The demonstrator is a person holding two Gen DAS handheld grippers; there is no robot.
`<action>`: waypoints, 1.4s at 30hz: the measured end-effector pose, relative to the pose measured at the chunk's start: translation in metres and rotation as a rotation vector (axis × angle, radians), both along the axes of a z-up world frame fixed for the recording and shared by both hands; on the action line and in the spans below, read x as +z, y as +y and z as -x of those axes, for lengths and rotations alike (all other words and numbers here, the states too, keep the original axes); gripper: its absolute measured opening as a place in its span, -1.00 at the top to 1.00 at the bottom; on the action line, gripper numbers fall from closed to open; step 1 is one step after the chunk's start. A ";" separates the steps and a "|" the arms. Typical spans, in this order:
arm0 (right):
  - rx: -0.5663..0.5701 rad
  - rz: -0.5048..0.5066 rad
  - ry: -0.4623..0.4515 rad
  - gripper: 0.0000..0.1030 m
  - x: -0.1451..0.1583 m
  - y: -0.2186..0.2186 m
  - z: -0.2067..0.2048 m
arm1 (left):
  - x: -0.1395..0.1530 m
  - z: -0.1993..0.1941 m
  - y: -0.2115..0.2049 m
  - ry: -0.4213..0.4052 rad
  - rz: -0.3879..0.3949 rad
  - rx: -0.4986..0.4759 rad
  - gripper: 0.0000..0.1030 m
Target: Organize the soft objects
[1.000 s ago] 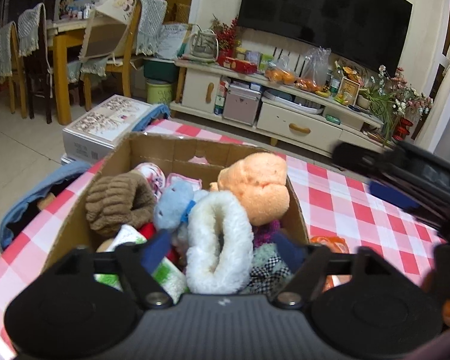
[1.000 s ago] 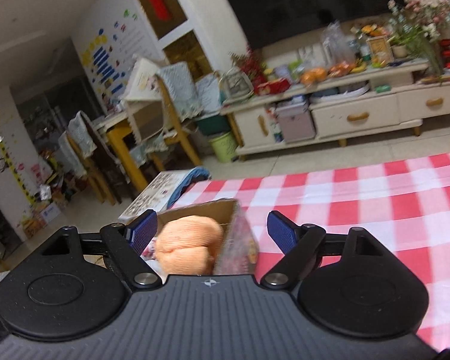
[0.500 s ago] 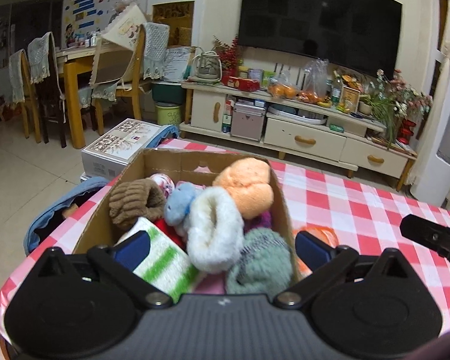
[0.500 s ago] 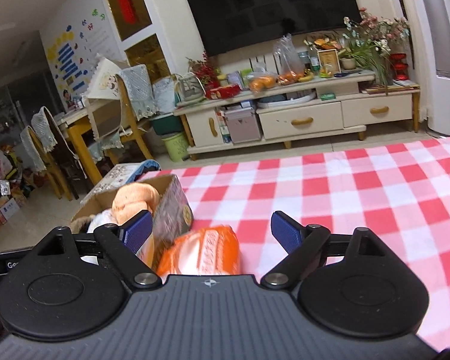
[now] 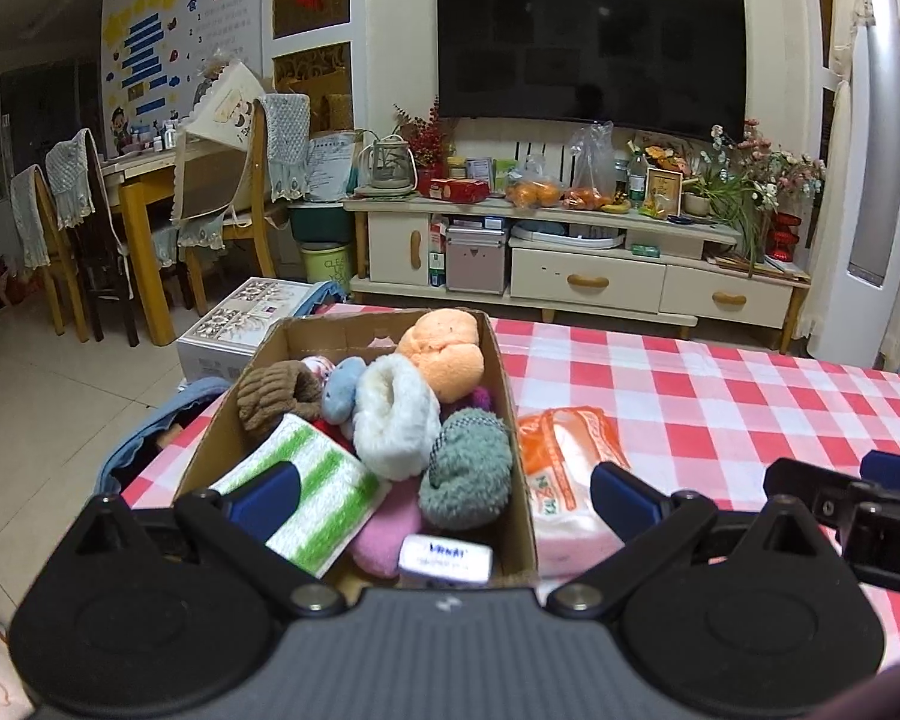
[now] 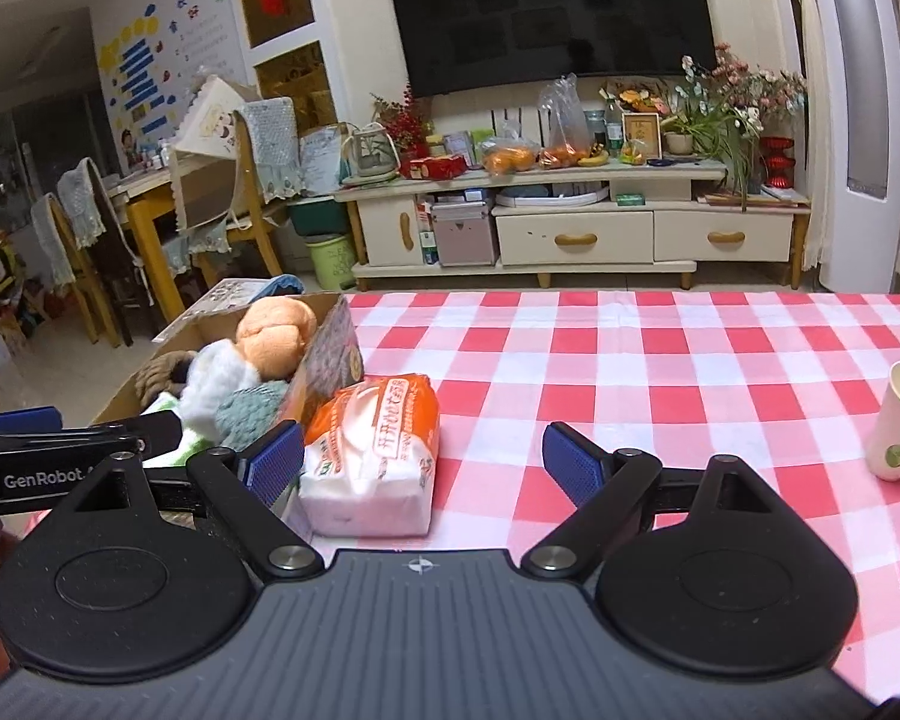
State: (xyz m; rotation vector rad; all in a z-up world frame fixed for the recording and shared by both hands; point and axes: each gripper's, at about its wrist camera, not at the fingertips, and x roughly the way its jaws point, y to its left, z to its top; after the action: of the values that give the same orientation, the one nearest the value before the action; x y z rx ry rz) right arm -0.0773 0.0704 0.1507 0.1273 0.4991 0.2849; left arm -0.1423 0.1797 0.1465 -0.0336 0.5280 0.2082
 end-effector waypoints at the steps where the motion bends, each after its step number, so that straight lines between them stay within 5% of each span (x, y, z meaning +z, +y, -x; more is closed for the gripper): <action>1: 0.002 0.007 -0.005 -1.00 0.002 0.000 0.004 | 0.001 0.003 0.000 0.000 0.000 -0.001 -0.98; 21: 0.073 0.080 -0.063 -1.00 0.017 0.024 0.062 | 0.014 0.066 0.005 -0.039 0.008 0.019 -0.98; 42: 0.094 0.113 -0.100 -1.00 0.017 0.036 0.073 | 0.013 0.089 0.017 -0.077 -0.005 0.064 -0.98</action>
State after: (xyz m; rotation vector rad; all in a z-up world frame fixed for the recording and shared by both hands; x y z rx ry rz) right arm -0.1500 0.1064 0.1676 -0.0208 0.4217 0.3522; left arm -0.2309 0.1969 0.1595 -0.0531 0.4501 0.2697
